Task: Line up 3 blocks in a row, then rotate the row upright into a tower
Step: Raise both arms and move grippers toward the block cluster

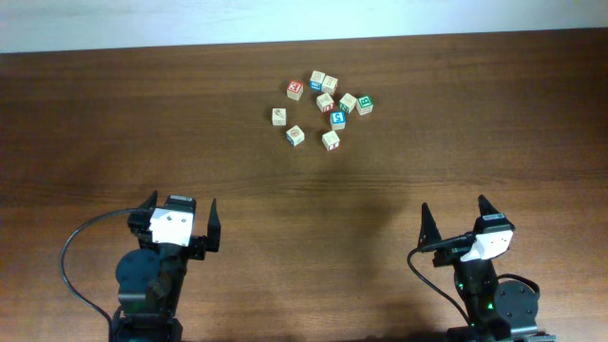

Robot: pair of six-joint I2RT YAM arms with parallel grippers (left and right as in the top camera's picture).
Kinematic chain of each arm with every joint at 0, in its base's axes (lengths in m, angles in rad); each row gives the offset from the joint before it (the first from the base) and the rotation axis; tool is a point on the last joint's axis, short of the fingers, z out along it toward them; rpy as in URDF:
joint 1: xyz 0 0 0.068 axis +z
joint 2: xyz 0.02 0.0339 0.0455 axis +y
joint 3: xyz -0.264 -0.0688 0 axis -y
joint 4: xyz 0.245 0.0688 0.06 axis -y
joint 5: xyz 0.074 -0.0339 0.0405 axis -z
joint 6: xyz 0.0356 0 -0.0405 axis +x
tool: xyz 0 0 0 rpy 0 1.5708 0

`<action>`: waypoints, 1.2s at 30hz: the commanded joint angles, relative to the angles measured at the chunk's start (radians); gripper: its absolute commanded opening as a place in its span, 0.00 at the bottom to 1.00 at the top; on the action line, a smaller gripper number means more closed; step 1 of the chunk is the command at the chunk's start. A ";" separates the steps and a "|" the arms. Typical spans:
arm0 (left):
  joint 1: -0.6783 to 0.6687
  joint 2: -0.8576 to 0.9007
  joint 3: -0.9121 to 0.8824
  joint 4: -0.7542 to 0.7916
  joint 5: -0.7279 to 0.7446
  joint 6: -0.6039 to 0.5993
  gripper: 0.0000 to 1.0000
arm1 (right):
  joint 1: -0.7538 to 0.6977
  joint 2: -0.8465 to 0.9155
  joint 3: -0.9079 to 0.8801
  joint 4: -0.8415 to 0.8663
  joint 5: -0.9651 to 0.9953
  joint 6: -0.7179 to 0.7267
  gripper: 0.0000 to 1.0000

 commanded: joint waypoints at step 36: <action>0.003 1.188 1.297 -0.992 0.375 -0.026 0.99 | -0.006 1.426 1.276 -0.804 -0.344 -0.074 0.98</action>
